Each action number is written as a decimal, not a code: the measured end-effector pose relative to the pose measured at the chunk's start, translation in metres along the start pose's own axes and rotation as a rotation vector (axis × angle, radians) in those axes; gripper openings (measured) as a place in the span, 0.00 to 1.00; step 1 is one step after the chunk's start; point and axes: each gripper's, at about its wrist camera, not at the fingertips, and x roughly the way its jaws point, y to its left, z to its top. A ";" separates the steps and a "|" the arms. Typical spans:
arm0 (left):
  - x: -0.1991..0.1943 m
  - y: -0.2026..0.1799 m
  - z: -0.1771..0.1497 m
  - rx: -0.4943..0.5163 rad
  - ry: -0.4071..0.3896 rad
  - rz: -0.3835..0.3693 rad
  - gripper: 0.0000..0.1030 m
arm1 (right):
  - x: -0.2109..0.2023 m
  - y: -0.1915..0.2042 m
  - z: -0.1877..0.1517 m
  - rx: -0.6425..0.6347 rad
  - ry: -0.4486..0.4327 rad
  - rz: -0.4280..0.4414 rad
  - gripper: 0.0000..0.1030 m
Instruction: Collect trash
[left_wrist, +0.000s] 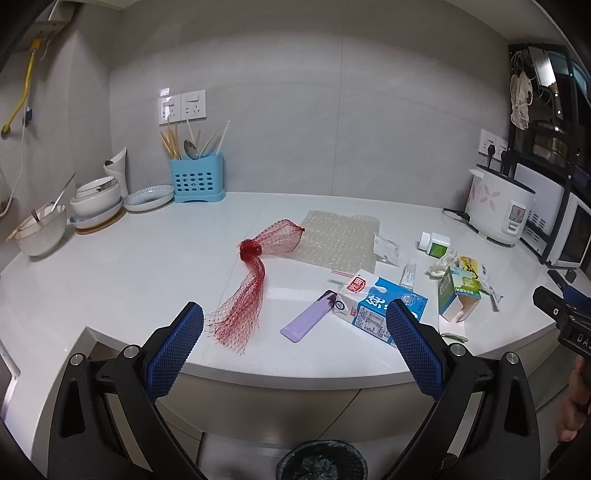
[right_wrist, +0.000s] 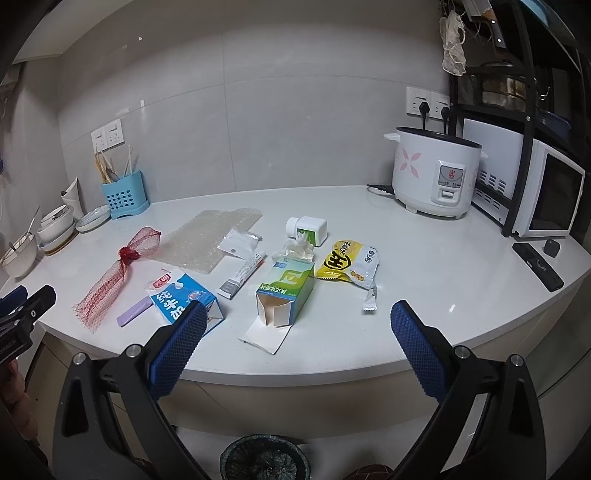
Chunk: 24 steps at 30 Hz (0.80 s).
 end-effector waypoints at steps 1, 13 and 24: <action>-0.002 -0.003 0.001 0.001 0.001 -0.002 0.94 | 0.000 0.000 0.000 0.000 0.000 0.001 0.93; -0.004 -0.002 0.000 -0.003 0.006 -0.004 0.94 | -0.007 0.006 -0.001 -0.002 0.001 -0.002 0.93; -0.013 0.002 -0.001 -0.008 0.004 0.002 0.94 | -0.015 0.009 0.003 0.008 0.002 0.013 0.93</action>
